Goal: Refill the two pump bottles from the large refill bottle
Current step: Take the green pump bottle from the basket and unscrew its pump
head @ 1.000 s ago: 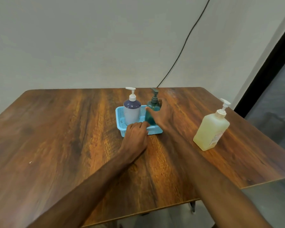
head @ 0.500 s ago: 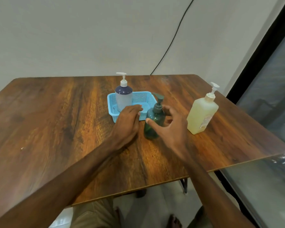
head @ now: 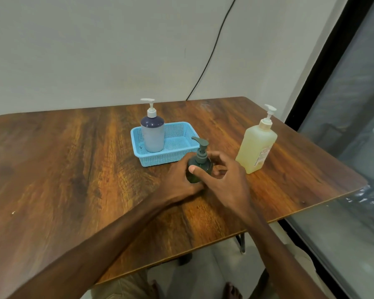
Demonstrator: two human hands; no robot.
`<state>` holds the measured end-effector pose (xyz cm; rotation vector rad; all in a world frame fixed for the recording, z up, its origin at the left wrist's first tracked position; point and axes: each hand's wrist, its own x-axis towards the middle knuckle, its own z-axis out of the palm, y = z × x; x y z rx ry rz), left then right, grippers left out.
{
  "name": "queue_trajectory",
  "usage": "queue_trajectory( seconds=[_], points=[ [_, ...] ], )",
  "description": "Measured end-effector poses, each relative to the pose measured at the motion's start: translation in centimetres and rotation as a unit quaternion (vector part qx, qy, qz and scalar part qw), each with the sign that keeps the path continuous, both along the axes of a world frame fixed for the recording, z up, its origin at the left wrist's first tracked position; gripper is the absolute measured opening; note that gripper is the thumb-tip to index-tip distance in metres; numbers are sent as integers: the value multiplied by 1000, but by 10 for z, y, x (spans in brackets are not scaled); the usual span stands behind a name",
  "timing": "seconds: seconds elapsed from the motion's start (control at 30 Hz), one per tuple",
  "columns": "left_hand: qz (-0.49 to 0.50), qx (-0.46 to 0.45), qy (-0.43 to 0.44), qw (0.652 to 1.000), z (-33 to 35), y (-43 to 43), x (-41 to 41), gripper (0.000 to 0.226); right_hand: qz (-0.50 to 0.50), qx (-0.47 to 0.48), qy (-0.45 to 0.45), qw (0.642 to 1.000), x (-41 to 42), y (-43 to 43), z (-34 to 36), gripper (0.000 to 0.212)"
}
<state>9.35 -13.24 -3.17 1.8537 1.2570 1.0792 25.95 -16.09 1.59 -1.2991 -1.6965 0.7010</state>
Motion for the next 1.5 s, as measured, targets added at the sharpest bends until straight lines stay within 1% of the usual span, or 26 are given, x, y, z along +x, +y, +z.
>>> queue_trajectory(
  seconds=[0.1, 0.2, 0.3, 0.4, 0.5, 0.57, 0.67, 0.73, 0.8, 0.83, 0.9, 0.93, 1.03, 1.1, 1.17, 1.23, 1.3, 1.37, 1.43, 1.5],
  points=[
    [-16, -3, -6, 1000, 2, 6, 4, 61, -32, 20, 21, 999, 0, 4, 2, 52],
    [-31, -13, -25, 999, 2, 7, 4, 59, -57, 29, 39, 997, -5, 10, 5, 42],
    [-45, -7, -37, 998, -2, 9, 0, 57, -51, 29, 72, 996, -11, 13, 6, 33],
    [-61, 2, -45, 997, -5, 13, -4, 55, -22, 23, 103, 994, -10, 14, 6, 29],
    [-100, -2, -56, 993, -7, 18, -7, 47, 18, 41, 80, 996, -4, 17, 5, 29],
    [-115, -5, -64, 991, -7, 18, -6, 44, 49, 38, 85, 994, -1, 20, -2, 31],
    [-122, -9, -78, 990, -10, 19, -6, 40, 99, 20, 83, 991, 2, 22, -19, 38],
    [-121, -13, -82, 989, -10, 19, -5, 40, 111, 13, 85, 990, 2, 21, -24, 44],
    [-117, -14, -84, 989, -9, 18, -4, 41, 91, 17, 129, 987, -1, 18, -21, 47],
    [-116, -14, -86, 989, -8, 17, -3, 42, 65, 31, 146, 987, -3, 17, -18, 46],
    [-115, -16, -91, 989, -8, 16, -3, 45, 16, 60, 148, 987, -8, 17, -14, 43],
    [-114, -14, -91, 989, -8, 15, -3, 47, 7, 69, 146, 987, -10, 17, -12, 40],
    [-116, -6, -97, 988, -7, 14, -3, 44, 20, 59, 155, 986, -9, 15, -11, 35],
    [-121, -2, -102, 987, -6, 12, -2, 41, 65, 39, 175, 982, -6, 13, -13, 33],
    [-124, 4, -103, 987, -7, 13, -1, 39, 108, 15, 190, 976, -2, 11, -14, 35],
    [-122, 9, -109, 986, -9, 14, -1, 38, 122, 3, 185, 975, -1, 10, -13, 38],
    [-125, 7, -112, 986, -10, 15, -1, 42, 81, 30, 144, 986, -4, 11, -11, 45],
    [-128, 9, -109, 986, -11, 15, -2, 46, 30, 66, 118, 990, -8, 15, -9, 46],
    [-123, 10, -112, 986, -10, 14, -1, 46, 20, 73, 145, 987, -10, 17, -9, 42],
    [-120, 14, -118, 986, -9, 13, -1, 44, 32, 65, 164, 984, -8, 18, -11, 42]
  ],
)
